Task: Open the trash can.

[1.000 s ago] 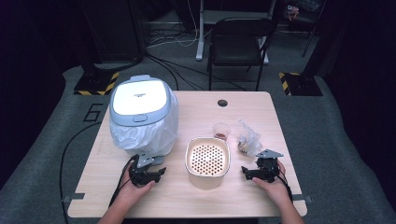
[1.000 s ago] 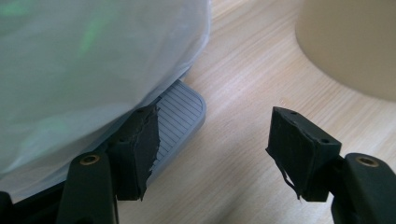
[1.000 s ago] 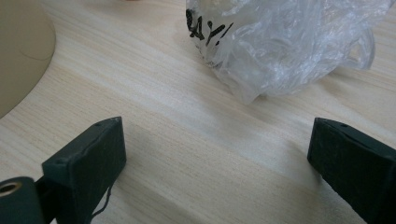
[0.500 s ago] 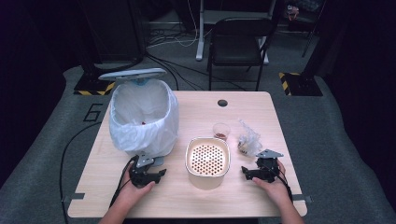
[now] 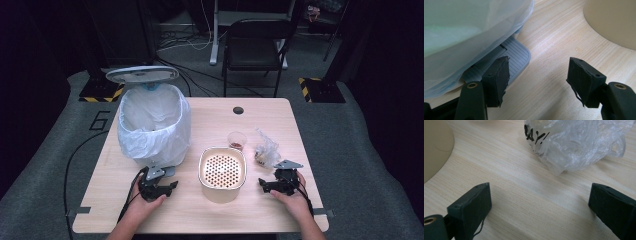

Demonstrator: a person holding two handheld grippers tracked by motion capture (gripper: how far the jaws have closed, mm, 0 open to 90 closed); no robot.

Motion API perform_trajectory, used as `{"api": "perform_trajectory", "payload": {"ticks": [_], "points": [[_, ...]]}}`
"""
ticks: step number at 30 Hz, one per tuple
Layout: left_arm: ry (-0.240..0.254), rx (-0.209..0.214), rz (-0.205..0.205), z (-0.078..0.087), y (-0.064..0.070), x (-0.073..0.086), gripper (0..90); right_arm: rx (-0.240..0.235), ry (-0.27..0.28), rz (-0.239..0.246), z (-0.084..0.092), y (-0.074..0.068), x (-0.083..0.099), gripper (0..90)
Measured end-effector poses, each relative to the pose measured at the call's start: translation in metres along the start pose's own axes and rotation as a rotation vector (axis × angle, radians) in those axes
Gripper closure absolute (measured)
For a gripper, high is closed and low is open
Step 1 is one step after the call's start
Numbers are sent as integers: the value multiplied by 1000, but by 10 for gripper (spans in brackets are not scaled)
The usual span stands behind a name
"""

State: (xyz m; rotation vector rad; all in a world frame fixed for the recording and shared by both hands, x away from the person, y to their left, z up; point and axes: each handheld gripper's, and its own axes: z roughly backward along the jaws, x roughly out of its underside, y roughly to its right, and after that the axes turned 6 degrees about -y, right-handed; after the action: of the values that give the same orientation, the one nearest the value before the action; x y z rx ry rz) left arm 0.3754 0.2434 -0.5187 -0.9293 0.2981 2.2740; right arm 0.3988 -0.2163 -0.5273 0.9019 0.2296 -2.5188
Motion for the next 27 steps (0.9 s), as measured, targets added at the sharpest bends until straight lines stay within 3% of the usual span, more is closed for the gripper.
{"api": "perform_trajectory", "payload": {"ticks": [1,2,3,5,8,11,15,17,19,20,27], "points": [[9,3,26,-1,2,0,340,1,-4,-6,1,0,0,88],[5,1,6,0,0,0,340,2,-7,-2,2,1,-1,125],[10,7,29,-1,2,1,340,-6,-4,4,3,2,-1,161],[10,0,3,-1,0,0,340,-16,-17,1,6,4,-2,207],[6,12,20,0,0,0,340,-21,-29,-4,9,6,-3,280],[5,9,17,0,0,0,340,-40,-52,-42,14,8,-5,271],[-1,7,10,0,0,0,340,17,-4,-25,30,8,-12,238],[2,-1,9,0,1,0,340,17,9,0,34,8,-18,230],[2,0,8,0,1,-1,340,6,17,-9,36,7,-26,171],[4,7,31,-1,3,0,340,11,17,-11,35,7,-30,141],[2,-2,8,-1,1,-1,340,11,31,14,30,9,-51,138]]}}
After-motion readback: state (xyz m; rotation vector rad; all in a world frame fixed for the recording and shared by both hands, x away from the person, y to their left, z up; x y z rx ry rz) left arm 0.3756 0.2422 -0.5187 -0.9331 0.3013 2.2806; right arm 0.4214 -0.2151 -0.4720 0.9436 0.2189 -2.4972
